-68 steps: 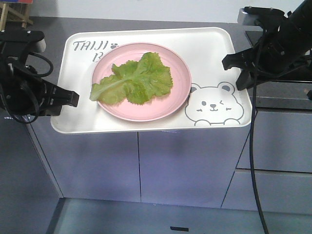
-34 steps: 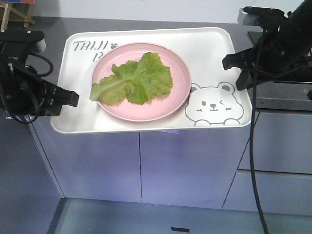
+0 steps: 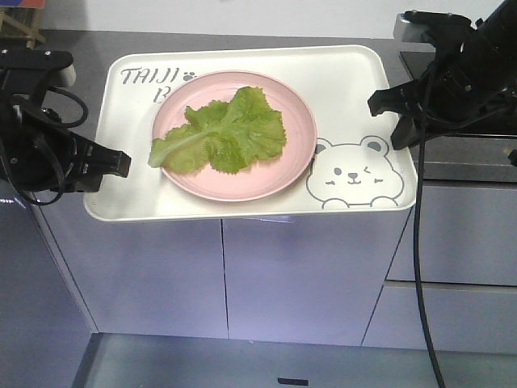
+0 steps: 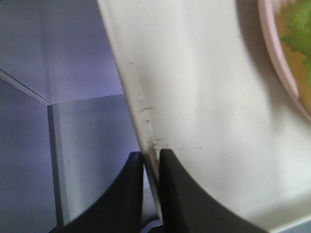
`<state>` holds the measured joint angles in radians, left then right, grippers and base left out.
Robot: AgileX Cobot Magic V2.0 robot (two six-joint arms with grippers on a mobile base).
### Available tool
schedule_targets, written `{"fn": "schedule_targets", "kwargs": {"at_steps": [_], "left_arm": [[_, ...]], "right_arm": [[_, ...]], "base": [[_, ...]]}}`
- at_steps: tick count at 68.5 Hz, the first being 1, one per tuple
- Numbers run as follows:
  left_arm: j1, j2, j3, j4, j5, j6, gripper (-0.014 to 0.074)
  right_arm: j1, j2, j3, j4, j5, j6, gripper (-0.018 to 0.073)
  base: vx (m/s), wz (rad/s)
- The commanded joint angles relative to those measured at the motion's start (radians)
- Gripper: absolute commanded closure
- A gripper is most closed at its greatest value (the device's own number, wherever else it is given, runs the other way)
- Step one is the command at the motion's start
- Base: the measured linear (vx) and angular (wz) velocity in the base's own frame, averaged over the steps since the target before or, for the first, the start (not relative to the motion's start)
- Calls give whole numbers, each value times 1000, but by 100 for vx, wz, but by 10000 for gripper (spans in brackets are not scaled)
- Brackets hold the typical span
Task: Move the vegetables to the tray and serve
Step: 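Keep holding the tray with both grippers while the base drives on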
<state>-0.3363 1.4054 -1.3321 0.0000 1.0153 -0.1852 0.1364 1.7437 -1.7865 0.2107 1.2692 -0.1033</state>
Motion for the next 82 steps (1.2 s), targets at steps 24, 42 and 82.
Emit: {"fn": "schedule_targets", "kwargs": {"at_steps": [24, 42, 82], "left_arm": [[-19, -36, -33, -50, -84, 16, 602], [-19, -36, -33, -50, -84, 16, 602], [-19, -36, -33, -50, -84, 16, 602]], "right_arm": [[11, -54, -29, 61, 13, -25, 565], [11, -54, -29, 61, 13, -25, 565], [11, -54, -29, 61, 13, -25, 565]], "base": [[3, -10], [4, -6], [5, -3]]}}
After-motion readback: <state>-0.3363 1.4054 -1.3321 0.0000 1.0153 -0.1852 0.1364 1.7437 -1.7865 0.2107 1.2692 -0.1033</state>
